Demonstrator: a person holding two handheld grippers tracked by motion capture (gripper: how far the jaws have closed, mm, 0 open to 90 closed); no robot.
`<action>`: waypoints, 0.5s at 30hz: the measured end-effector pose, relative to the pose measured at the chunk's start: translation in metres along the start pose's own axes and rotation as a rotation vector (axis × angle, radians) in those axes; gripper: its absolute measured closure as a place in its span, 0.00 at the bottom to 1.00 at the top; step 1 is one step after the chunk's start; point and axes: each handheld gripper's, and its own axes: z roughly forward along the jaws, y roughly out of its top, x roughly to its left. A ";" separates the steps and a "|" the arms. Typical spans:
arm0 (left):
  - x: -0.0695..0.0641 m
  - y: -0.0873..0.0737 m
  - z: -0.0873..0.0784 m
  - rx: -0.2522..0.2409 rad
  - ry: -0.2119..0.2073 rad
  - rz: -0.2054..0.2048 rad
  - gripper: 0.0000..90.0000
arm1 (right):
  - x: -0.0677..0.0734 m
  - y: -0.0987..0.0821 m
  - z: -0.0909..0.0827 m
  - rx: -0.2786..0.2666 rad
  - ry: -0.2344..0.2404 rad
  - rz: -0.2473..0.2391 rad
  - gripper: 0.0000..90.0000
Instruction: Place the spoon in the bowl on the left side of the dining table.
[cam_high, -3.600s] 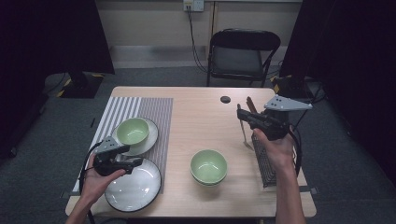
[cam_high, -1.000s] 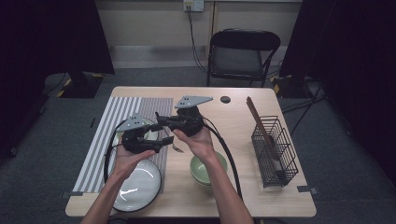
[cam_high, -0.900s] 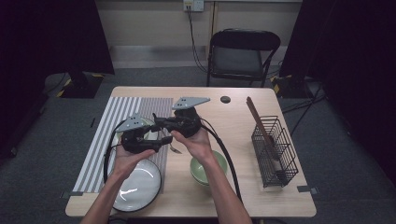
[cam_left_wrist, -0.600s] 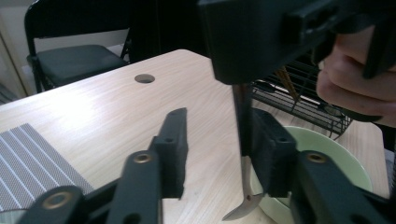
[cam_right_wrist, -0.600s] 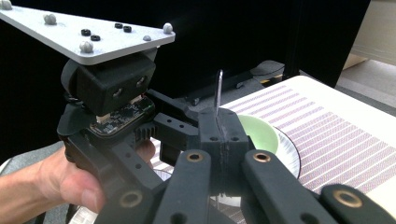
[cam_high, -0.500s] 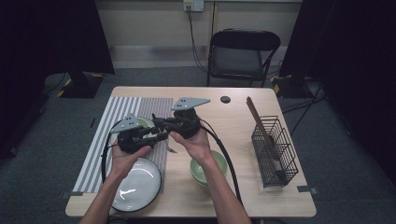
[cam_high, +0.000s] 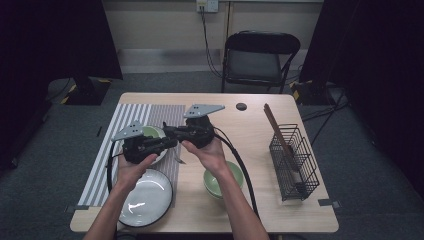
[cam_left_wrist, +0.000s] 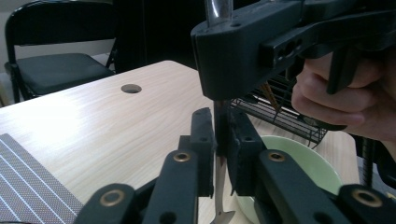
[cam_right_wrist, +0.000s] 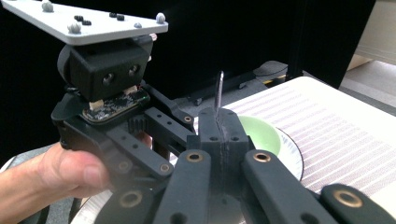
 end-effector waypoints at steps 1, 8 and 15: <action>0.000 0.000 0.000 0.002 0.001 0.004 0.93 | 0.000 0.000 0.000 -0.001 0.000 -0.001 1.00; -0.001 0.001 -0.002 -0.001 0.005 0.011 0.94 | 0.000 0.001 0.000 -0.014 0.017 0.002 1.00; -0.001 0.003 -0.004 -0.009 -0.004 0.014 0.99 | -0.001 0.002 -0.001 -0.021 0.040 -0.002 0.94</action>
